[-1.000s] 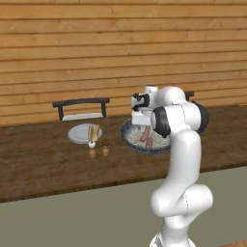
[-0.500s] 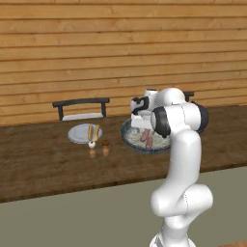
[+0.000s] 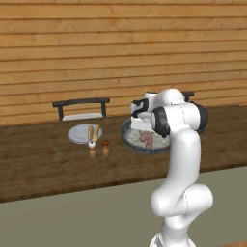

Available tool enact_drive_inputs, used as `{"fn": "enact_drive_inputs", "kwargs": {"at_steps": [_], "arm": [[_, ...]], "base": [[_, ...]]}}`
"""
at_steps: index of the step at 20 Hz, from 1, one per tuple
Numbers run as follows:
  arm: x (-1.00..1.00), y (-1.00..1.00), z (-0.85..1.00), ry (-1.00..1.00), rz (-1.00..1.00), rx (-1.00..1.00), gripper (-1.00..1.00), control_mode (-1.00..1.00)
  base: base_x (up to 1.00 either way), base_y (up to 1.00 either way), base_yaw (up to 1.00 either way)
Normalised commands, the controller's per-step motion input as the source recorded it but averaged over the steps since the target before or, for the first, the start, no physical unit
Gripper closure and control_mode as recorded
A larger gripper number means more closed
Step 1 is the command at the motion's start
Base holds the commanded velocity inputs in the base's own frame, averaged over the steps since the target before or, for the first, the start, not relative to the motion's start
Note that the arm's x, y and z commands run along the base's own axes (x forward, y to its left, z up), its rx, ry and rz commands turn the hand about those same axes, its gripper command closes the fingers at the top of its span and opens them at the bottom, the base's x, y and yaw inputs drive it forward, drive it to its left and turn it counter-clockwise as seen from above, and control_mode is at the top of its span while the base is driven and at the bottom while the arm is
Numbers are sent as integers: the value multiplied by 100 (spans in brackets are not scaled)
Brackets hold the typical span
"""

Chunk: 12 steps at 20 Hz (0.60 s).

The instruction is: Place one bun and one sausage from the bowl on each plate.

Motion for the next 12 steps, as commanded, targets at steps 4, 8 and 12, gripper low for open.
{"fn": "enact_drive_inputs", "kwargs": {"at_steps": [4, 8, 12], "arm": [[-19, 1, 15, -3, 4, 0, 100, -100], [-47, -28, 61, 0, 5, -1, 100, -100], [-33, -61, 82, 0, 9, 0, 100, -100]], "base": [[0, 0, 0], [0, 0, 0], [0, 0, 0]]}}
